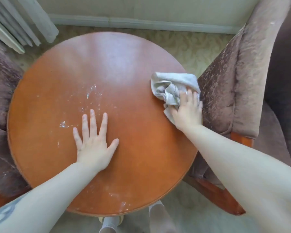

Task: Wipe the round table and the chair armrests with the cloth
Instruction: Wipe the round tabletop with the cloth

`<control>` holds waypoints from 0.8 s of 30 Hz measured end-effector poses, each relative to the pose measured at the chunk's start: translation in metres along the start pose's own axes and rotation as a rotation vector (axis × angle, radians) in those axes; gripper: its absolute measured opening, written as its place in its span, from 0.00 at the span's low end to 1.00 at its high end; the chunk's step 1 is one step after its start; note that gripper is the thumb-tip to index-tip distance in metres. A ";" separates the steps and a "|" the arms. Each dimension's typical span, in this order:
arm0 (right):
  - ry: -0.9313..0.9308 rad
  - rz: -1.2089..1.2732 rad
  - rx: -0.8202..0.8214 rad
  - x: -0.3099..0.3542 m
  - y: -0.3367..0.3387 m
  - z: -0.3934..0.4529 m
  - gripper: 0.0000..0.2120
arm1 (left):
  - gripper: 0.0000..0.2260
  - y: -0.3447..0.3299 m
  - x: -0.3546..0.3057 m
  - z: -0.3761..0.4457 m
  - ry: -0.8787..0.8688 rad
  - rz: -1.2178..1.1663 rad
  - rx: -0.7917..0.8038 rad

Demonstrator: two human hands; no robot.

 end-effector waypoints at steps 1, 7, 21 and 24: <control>-0.197 0.098 0.004 0.018 0.000 0.007 0.29 | 0.37 -0.001 -0.004 0.002 0.040 -0.007 0.001; 0.461 -0.020 0.006 0.046 0.003 -0.034 0.37 | 0.37 0.001 -0.029 0.015 0.113 -0.105 -0.014; 0.994 -0.103 -0.100 0.083 0.006 -0.009 0.40 | 0.34 0.025 0.047 -0.009 0.420 -0.044 -0.218; 0.570 -0.085 -0.077 0.082 0.014 0.053 0.39 | 0.34 0.024 0.074 -0.022 0.510 -0.015 -0.198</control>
Point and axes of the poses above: each hand's wrist, its own z-axis towards the middle knuckle, its own y-axis out of the back of the hand, x = y × z, the point moved 3 cm from there along z, towards the middle knuckle, and after that the axes turned 8 degrees about -z, right-handed, at the moved point
